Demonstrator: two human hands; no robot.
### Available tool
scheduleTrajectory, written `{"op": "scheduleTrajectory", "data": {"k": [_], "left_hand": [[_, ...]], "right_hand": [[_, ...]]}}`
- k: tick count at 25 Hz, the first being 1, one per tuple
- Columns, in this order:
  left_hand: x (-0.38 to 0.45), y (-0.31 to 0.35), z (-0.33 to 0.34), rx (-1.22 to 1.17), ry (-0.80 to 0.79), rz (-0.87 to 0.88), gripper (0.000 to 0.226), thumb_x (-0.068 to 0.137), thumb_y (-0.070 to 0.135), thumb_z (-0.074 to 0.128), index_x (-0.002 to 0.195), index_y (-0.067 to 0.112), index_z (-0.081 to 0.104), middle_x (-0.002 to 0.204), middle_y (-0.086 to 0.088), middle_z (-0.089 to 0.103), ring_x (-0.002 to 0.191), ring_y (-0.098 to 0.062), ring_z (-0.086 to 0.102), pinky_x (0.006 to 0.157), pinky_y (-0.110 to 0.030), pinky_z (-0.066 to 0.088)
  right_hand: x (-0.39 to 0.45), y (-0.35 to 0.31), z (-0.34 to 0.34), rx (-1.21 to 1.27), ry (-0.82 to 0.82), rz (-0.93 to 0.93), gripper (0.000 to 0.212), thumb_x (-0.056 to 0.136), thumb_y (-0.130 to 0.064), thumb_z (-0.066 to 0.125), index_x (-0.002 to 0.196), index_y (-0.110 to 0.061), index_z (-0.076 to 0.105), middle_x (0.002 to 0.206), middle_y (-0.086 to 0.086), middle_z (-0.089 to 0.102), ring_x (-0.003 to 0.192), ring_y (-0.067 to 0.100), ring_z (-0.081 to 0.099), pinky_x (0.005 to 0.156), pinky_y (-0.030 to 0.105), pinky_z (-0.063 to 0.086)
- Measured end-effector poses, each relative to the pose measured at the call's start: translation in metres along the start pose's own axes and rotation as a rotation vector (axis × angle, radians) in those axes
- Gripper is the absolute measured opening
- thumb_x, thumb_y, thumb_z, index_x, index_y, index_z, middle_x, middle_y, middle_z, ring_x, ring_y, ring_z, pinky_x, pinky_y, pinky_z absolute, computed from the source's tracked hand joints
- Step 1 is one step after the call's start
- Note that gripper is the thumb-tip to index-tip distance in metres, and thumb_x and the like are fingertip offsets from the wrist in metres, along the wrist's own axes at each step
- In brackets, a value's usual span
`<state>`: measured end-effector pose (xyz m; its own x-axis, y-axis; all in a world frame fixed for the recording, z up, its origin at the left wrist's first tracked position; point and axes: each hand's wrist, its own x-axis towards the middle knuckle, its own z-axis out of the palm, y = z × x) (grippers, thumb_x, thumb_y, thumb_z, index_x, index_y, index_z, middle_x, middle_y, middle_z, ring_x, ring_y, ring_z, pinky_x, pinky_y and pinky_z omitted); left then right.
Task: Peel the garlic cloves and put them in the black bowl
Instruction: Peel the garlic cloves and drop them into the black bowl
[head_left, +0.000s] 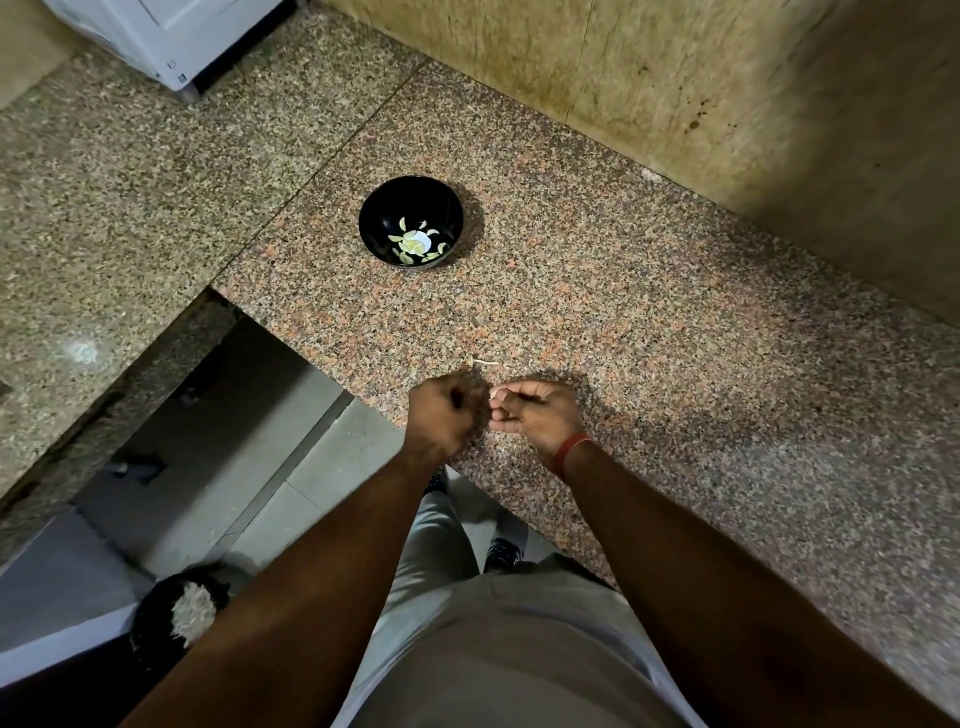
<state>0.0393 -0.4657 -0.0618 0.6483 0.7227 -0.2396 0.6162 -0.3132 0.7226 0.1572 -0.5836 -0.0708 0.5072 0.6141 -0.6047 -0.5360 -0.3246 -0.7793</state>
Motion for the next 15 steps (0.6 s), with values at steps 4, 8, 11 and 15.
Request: {"op": "scheduleTrajectory", "data": {"k": [4, 8, 11, 15], "left_hand": [[-0.001, 0.005, 0.004, -0.129, -0.060, -0.083, 0.014, 0.086, 0.008, 0.077, 0.081, 0.021, 0.073, 0.078, 0.010, 0.073, 0.070, -0.010, 0.070, 0.066, -0.019, 0.056], [-0.002, 0.009, 0.003, -0.125, -0.124, -0.081, 0.011, 0.088, 0.013, 0.077, 0.082, 0.022, 0.075, 0.076, 0.006, 0.074, 0.064, -0.011, 0.070, 0.057, -0.026, 0.058], [-0.001, 0.011, 0.000, -0.106, -0.110, -0.058, 0.015, 0.088, 0.011, 0.075, 0.077, 0.020, 0.072, 0.070, 0.006, 0.071, 0.055, -0.006, 0.063, 0.053, -0.020, 0.050], [-0.001, 0.015, -0.003, -0.060, -0.112, -0.037, 0.018, 0.087, 0.006, 0.073, 0.074, 0.019, 0.071, 0.068, 0.008, 0.068, 0.053, 0.002, 0.055, 0.052, -0.008, 0.040]], "right_hand": [[0.001, 0.001, -0.002, -0.077, 0.033, -0.005, 0.014, 0.088, -0.003, 0.077, 0.101, -0.001, 0.075, 0.094, 0.014, 0.077, 0.077, 0.023, 0.072, 0.075, 0.043, 0.064], [0.000, -0.002, 0.000, -0.094, 0.054, 0.003, 0.011, 0.087, -0.002, 0.077, 0.098, -0.004, 0.076, 0.094, 0.011, 0.078, 0.081, 0.025, 0.076, 0.071, 0.039, 0.064], [-0.004, -0.004, 0.002, -0.082, 0.063, -0.022, 0.011, 0.086, 0.000, 0.078, 0.094, -0.007, 0.077, 0.093, 0.009, 0.079, 0.082, 0.026, 0.077, 0.071, 0.040, 0.065], [-0.006, -0.008, 0.002, -0.096, 0.047, -0.041, 0.014, 0.086, 0.004, 0.076, 0.092, -0.009, 0.076, 0.092, 0.007, 0.079, 0.086, 0.028, 0.076, 0.075, 0.042, 0.065]]}}
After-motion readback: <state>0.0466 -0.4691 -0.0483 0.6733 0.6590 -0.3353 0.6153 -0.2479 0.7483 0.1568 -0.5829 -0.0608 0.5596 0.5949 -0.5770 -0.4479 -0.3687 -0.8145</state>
